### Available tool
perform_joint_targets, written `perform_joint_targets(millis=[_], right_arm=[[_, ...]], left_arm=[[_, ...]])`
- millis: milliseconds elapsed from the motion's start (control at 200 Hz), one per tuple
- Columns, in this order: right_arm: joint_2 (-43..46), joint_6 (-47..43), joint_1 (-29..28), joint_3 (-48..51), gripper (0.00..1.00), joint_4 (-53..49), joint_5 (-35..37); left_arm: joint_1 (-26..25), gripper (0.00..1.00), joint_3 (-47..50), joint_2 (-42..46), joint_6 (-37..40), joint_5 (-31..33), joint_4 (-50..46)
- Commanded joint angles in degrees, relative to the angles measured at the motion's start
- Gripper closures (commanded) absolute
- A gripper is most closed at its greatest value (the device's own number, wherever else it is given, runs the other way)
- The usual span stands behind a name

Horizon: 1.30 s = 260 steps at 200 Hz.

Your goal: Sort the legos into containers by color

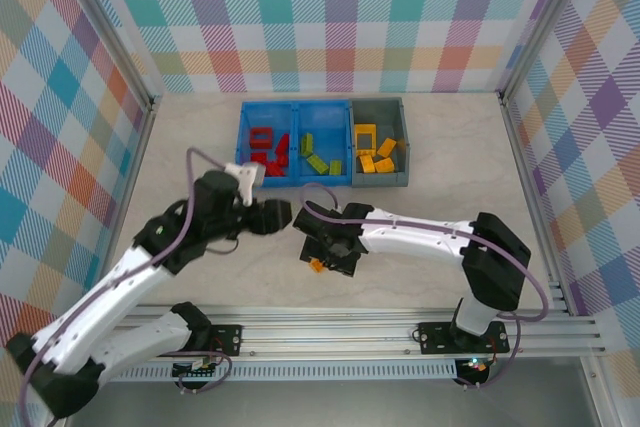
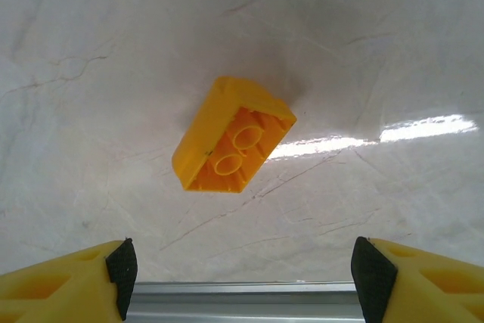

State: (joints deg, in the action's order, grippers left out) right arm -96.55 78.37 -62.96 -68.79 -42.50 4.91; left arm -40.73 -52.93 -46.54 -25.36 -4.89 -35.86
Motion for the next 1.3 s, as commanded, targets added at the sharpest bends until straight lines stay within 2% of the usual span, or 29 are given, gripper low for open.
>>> perform_joint_targets(millis=[0, 140, 295, 460, 700, 780, 870, 940, 1070, 1190, 1295], right_arm=[[-2.2, 10.6, 2.1, 0.5, 0.24, 4.2, -5.3], [-5.2, 13.3, 3.8, 2.2, 0.25, 9.3, -9.3], [-7.6, 14.1, 4.1, 1.6, 0.28, 9.4, -10.3], [-8.8, 15.8, 4.6, 3.7, 0.39, 12.0, -10.5], [-10.3, 14.2, 4.8, 2.7, 0.61, 10.3, -8.8], [-9.4, 12.3, 4.8, 2.0, 0.71, 8.2, -7.3], [-6.3, 9.8, 4.6, 1.2, 0.72, 4.9, -3.9], [-2.3, 7.2, 4.6, 0.7, 0.72, 1.4, -0.3], [7.7, -2.2, 7.1, -1.3, 0.69, -7.7, 10.9], [12.3, -17.3, 16.1, -5.4, 0.67, -11.9, 16.5], [8.1, -32.0, 24.9, -13.1, 0.65, -11.7, 15.8]], left_arm=[[-2.8, 0.33, 4.9, 10.4, -2.8, 4.1, -4.2], [-2.9, 0.33, 7.8, 20.2, -5.3, 2.2, -9.3], [-2.9, 0.33, 8.2, 24.3, -5.8, 2.7, -14.2], [-2.9, 0.34, 8.1, 24.1, -6.0, 2.2, -13.6], [-2.9, 0.34, 7.8, 22.3, -5.6, -0.4, -11.2], [-2.9, 0.34, 8.0, 21.8, -6.0, -1.9, -9.5], [-2.9, 0.34, 8.5, 21.3, -7.1, -3.3, -7.0], [-2.9, 0.34, 8.2, 20.0, -8.1, -4.3, -4.7], [-2.9, 0.34, 5.5, 13.8, -8.6, -6.5, 0.7], [-2.9, 0.34, 4.5, 6.2, -8.4, -9.2, 8.8], [-3.7, 0.34, 3.1, -1.2, -8.5, -9.6, 16.2]])
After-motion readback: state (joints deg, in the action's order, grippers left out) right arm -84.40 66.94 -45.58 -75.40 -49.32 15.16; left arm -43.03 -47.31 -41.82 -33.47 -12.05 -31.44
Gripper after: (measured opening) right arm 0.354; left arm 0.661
